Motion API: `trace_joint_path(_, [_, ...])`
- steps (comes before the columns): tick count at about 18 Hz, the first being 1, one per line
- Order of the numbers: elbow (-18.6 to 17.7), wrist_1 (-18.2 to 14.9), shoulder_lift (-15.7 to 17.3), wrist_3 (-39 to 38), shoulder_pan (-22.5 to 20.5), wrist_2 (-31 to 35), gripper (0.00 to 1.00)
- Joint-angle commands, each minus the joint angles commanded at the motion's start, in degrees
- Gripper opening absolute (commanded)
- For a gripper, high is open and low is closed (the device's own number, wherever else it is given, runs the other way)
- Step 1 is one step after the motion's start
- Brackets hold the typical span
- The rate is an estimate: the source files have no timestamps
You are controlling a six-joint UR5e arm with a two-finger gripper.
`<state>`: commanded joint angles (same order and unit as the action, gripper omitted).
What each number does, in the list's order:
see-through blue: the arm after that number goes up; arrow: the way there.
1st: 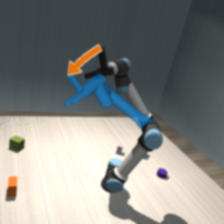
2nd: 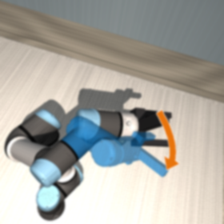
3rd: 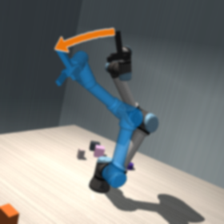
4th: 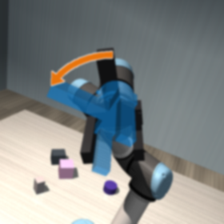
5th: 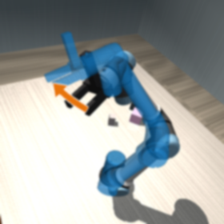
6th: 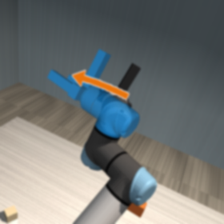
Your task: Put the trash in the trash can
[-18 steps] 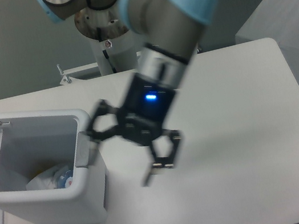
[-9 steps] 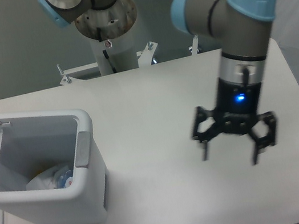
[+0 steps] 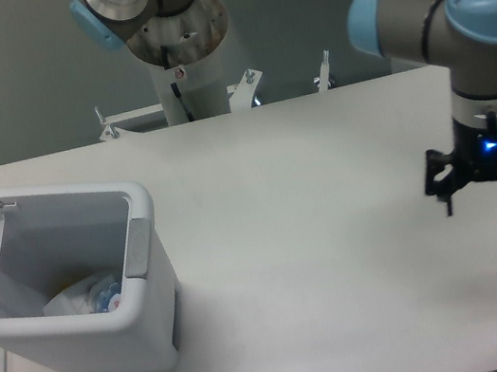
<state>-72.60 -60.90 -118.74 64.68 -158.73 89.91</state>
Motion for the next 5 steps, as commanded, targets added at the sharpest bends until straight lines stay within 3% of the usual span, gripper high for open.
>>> trace_joint_path(5, [0.1,-4.2,0.1,4.0,-0.6,0.9,1.00])
